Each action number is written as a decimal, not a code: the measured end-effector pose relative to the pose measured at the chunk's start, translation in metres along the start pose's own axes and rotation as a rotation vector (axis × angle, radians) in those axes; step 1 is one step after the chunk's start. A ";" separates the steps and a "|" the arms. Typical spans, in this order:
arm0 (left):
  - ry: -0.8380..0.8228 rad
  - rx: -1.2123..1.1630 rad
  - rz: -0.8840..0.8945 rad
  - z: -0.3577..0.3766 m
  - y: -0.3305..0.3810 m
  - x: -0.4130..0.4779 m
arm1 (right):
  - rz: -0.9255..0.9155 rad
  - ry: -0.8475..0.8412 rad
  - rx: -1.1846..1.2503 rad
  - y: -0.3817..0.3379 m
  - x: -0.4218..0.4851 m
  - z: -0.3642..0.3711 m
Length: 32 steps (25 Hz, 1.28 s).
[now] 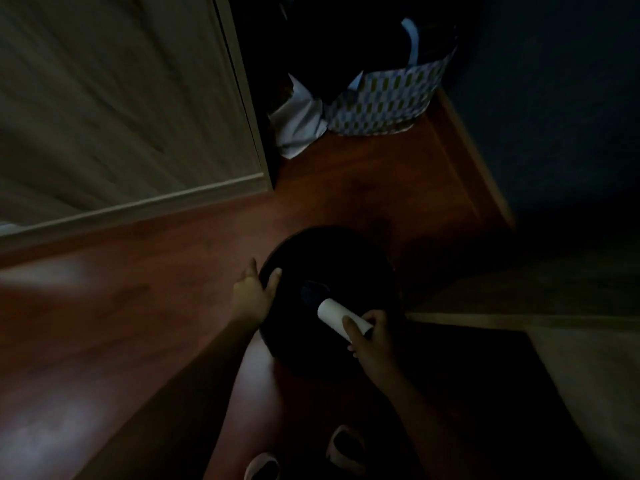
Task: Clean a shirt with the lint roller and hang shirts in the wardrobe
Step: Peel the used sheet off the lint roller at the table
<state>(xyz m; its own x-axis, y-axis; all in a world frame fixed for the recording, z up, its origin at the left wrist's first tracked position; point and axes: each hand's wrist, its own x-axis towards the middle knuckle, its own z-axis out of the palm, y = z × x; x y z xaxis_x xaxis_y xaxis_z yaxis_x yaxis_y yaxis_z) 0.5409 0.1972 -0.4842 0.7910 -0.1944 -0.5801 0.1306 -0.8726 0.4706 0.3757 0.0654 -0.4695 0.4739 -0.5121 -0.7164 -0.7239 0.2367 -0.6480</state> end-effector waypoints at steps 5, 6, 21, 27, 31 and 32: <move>0.158 0.120 -0.066 0.040 -0.007 0.020 | -0.039 -0.041 -0.122 0.019 0.046 0.023; 0.171 0.164 -0.073 0.041 -0.008 0.022 | -0.043 -0.091 -0.147 0.020 0.051 0.027; 0.137 -0.097 -0.077 -0.059 0.054 -0.027 | -0.180 -0.123 -0.420 -0.127 -0.034 -0.003; 0.286 -0.152 0.166 -0.210 0.169 -0.120 | -0.439 -0.015 -0.492 -0.291 -0.163 -0.034; 0.377 -0.081 0.426 -0.305 0.225 -0.195 | -0.685 0.092 -0.631 -0.371 -0.266 -0.073; 0.390 -0.074 0.474 -0.327 0.235 -0.218 | -0.716 0.101 -0.665 -0.385 -0.294 -0.083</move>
<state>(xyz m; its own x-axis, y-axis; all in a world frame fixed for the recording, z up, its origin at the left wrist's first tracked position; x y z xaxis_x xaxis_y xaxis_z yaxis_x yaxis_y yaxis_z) 0.5946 0.1809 -0.0305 0.9315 -0.3634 -0.0176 -0.2587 -0.6955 0.6703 0.4733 0.0561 0.0123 0.8880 -0.4291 -0.1654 -0.4319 -0.6548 -0.6202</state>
